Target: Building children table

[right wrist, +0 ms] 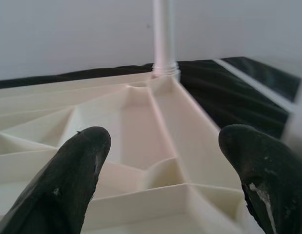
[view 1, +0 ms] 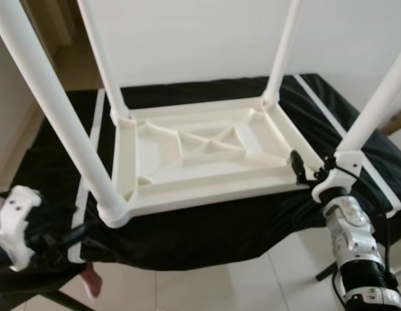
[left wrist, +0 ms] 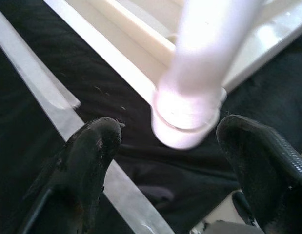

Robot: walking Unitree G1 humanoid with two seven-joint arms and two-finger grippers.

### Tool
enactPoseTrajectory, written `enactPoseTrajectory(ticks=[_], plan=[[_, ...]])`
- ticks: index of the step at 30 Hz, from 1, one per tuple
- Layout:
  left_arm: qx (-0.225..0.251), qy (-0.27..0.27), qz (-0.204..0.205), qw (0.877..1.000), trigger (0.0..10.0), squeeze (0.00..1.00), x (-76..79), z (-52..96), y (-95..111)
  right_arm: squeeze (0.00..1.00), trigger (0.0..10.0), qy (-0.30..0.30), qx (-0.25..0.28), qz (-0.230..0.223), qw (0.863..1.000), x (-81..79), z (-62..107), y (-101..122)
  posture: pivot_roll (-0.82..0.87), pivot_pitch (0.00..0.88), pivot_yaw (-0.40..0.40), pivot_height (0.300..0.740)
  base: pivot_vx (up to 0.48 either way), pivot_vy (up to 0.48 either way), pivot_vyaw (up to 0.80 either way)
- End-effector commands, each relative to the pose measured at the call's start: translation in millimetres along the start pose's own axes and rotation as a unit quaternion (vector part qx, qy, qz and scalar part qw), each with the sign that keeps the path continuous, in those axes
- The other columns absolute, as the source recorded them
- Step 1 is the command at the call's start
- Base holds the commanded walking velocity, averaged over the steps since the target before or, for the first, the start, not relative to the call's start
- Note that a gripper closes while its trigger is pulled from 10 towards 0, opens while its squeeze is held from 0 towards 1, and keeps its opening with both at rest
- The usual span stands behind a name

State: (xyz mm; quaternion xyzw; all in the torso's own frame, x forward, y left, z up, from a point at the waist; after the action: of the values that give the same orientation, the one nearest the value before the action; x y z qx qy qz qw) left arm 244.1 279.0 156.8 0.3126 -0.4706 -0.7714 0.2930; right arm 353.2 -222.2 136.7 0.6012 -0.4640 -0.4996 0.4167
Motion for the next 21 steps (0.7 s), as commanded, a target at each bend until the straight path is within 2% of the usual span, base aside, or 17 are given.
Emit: enactPoseTrajectory(ticks=[1, 5, 7, 8, 10, 12, 14, 15, 16, 18, 21], plan=[[0.002, -0.012, -0.013, 1.000, 10.0, 0.00, 2.0, -6.9, 0.9, 0.00, 10.0, 0.029, -0.007, -0.005, 1.000, -13.5, 3.0, -6.9, 0.11, 0.000, -0.005, 0.740, 0.000, 0.000, 0.00], [0.011, -0.003, -0.011, 1.000, 10.0, 0.00, -5.9, -14.0, 3.7, 0.00, 10.0, 0.043, -0.016, -0.011, 0.999, -22.0, 7.8, -13.7, 0.11, 0.000, 0.000, 0.740, 0.000, 0.000, 0.00], [0.026, 0.071, -0.019, 0.997, 10.0, 0.00, -39.8, -23.3, 9.4, 0.00, 10.0, 0.057, -0.027, -0.022, 0.998, -31.1, 16.4, -21.2, 0.09, 0.000, 0.017, 0.740, 0.000, 0.000, 0.00], [0.026, 0.071, -0.019, 0.997, 10.0, 0.00, -39.8, -23.3, 9.4, 0.00, 10.0, 0.057, -0.027, -0.022, 0.998, -31.1, 16.4, -21.2, 0.09, 0.000, 0.017, 0.740, 0.000, 0.000, 0.00], [0.035, 0.122, -0.033, 0.991, 10.0, 0.00, -65.1, -28.5, 15.2, 0.00, 10.0, 0.067, -0.036, -0.028, 0.997, -37.7, 24.9, -27.1, 0.08, 0.000, 0.032, 0.740, 0.000, 0.000, 0.00], [0.038, 0.132, -0.039, 0.990, 10.0, 0.00, -70.5, -29.6, 17.7, 0.00, 10.0, 0.069, -0.037, -0.029, 0.996, -38.9, 27.4, -28.3, 0.08, 0.000, 0.032, 0.740, 0.000, 0.000, 0.00], [0.067, 0.167, -0.046, 0.983, 10.0, 0.00, -85.5, -38.6, 33.0, 0.00, 10.0, 0.073, -0.045, -0.035, 0.996, -42.0, 37.4, -32.8, 0.06, 0.000, 0.057, 0.740, 0.000, 0.000, 0.00], [0.067, 0.167, -0.046, 0.983, 10.0, 0.00, -85.5, -38.6, 33.0, 0.00, 10.0, 0.073, -0.045, -0.035, 0.996, -42.0, 37.4, -32.8, 0.06, 0.000, 0.057, 0.740, 0.000, 0.000, 0.00], [0.077, 0.186, -0.044, 0.979, 10.0, 0.00, -94.0, -45.4, 39.6, 0.00, 10.0, 0.082, -0.052, -0.039, 0.994, -47.1, 44.1, -36.7, 0.04, 0.000, 0.070, 0.740, 0.000, 0.000, 0.00], [0.077, 0.186, -0.044, 0.979, 10.0, 0.00, -94.0, -45.4, 39.6, 0.00, 10.0, 0.082, -0.052, -0.039, 0.994, -47.1, 44.1, -36.7, 0.04, 0.000, 0.070, 0.740, 0.000, 0.000, 0.00], [0.095, 0.217, -0.027, 0.971, 10.0, 0.00, -110.0, -64.0, 53.2, 0.00, 10.0, 0.094, -0.063, -0.051, 0.992, -59.9, 56.7, -44.9, 0.01, 0.000, 0.091, 0.740, 0.000, 0.000, 0.00]])
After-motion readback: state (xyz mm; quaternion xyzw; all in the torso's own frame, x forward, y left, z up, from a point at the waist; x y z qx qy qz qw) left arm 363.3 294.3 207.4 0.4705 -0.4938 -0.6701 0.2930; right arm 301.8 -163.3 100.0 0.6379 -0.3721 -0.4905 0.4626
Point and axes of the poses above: a point about 5 cm out from each wrist's last joint towards the gripper, its own z axis pointing back from the gripper into the wrist, its own y axis along the axis of the wrist's last joint, x = y × z, the point moved 4 cm from there along -z, pointing out of the wrist towards the gripper, and after that the axes turned 9 degrees about -z, right-handed, at the moved point
